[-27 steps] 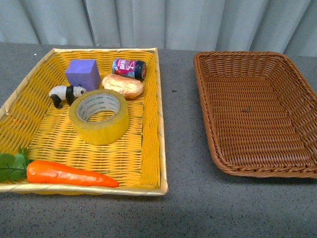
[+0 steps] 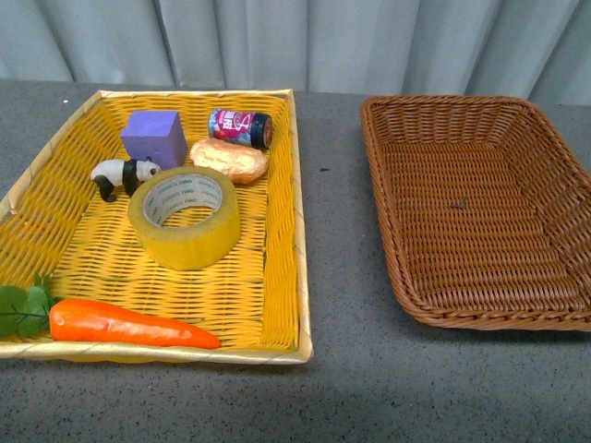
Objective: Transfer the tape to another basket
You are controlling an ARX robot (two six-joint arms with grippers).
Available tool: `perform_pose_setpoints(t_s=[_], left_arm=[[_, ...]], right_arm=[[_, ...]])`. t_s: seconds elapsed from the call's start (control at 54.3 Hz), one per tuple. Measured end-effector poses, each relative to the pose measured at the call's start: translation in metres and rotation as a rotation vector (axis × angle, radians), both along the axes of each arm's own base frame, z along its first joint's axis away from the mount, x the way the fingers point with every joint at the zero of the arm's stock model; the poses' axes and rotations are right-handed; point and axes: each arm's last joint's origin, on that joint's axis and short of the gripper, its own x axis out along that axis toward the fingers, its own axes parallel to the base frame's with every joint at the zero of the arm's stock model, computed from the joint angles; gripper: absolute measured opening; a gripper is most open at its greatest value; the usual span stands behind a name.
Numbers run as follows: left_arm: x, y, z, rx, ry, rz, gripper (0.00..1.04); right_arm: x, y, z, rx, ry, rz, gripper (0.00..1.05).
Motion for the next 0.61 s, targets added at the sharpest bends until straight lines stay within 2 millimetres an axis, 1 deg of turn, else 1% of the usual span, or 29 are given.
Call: perform_pose_setpoints(t_s=[0.608], left_arm=[[0.0,0.0,0.0,0.0,0.0,0.0,0.98]], right_arm=[[0.0,0.0,0.0,0.0,0.0,0.0,0.96]])
